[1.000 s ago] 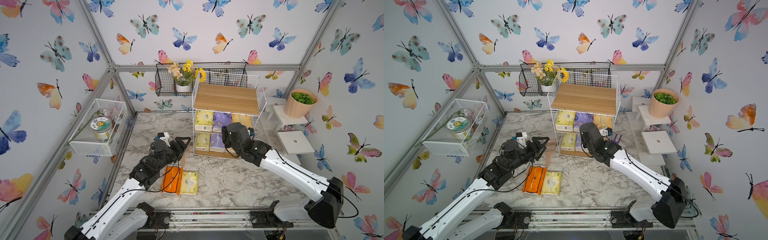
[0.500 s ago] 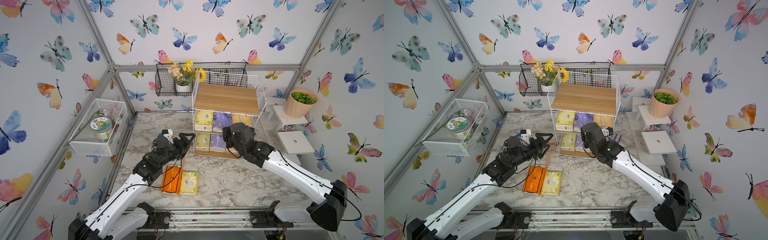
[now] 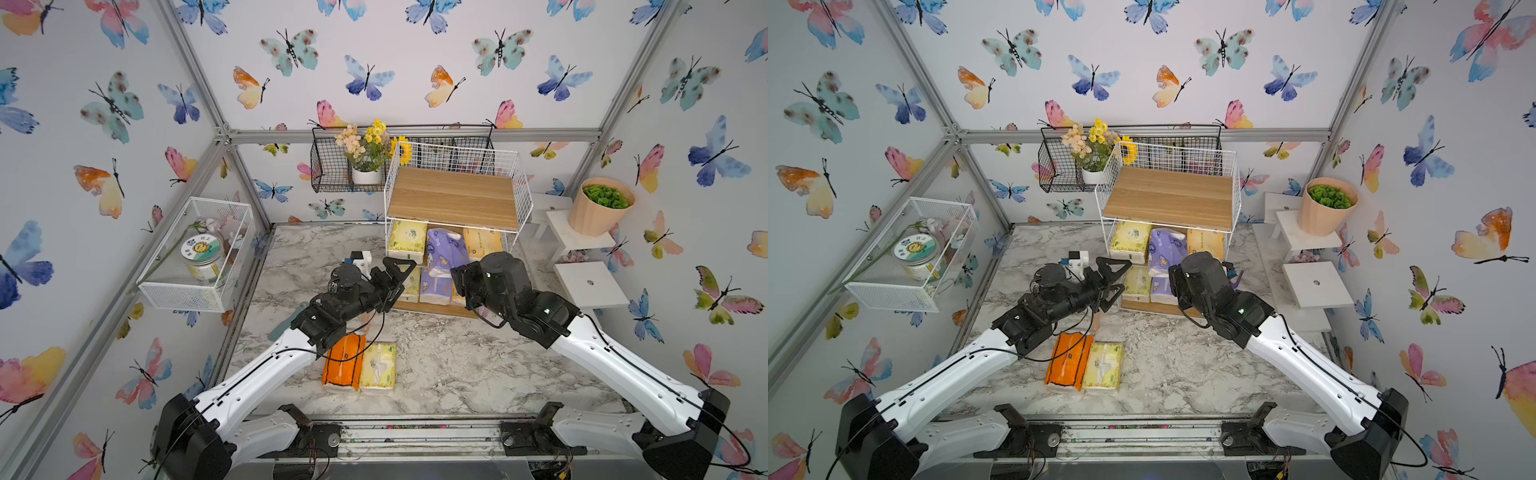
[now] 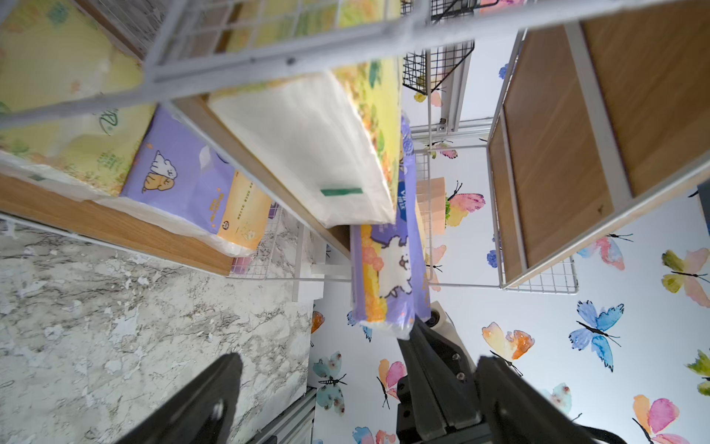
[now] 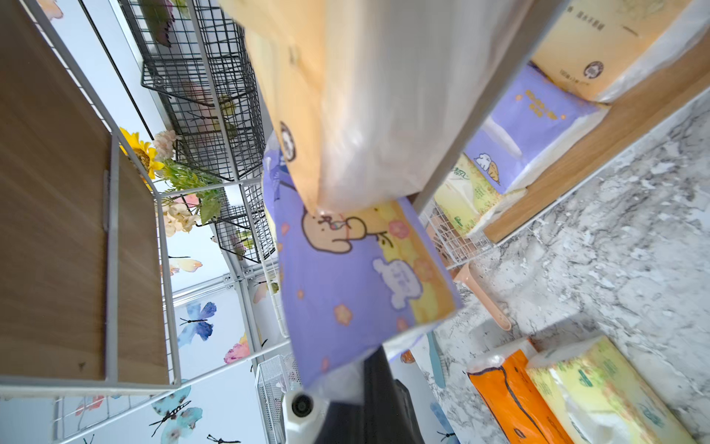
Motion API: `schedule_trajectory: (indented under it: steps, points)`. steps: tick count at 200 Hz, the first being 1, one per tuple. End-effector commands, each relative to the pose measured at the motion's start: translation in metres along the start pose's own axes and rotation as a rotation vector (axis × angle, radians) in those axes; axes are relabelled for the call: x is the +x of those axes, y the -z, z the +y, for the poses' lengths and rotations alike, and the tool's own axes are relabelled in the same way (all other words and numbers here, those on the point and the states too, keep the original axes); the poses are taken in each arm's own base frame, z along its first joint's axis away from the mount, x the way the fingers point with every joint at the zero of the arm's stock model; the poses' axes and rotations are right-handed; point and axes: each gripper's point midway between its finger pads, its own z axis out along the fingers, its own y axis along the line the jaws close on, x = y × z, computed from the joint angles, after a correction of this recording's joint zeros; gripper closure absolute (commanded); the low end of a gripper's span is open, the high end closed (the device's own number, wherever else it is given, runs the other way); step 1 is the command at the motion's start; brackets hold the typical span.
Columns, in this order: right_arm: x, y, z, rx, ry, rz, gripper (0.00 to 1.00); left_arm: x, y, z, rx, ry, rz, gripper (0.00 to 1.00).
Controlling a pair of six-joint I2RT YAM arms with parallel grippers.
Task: Remove the tissue boxes from the shelf
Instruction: Pick up a box of tissues from the shelf.
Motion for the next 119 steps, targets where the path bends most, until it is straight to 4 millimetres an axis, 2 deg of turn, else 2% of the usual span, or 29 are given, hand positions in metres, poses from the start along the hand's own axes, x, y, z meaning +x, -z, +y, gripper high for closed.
schedule_trajectory:
  steps: [1,49,87,119]
  points:
    - [0.008,0.003,-0.019,0.062,0.014,0.055,0.99,0.004,-0.012,-0.026,0.072,-0.027,0.008,0.0]
    - [0.012,0.007,-0.021,0.066,0.011,0.081,0.99,0.009,-0.04,-0.012,0.016,-0.036,0.013,0.1]
    - [0.015,0.01,-0.022,0.071,0.009,0.104,0.99,0.013,-0.056,-0.005,-0.005,-0.074,0.015,0.36]
    - [0.014,0.014,-0.023,0.082,0.005,0.105,0.99,0.01,-0.061,-0.006,0.02,-0.083,-0.002,0.43]
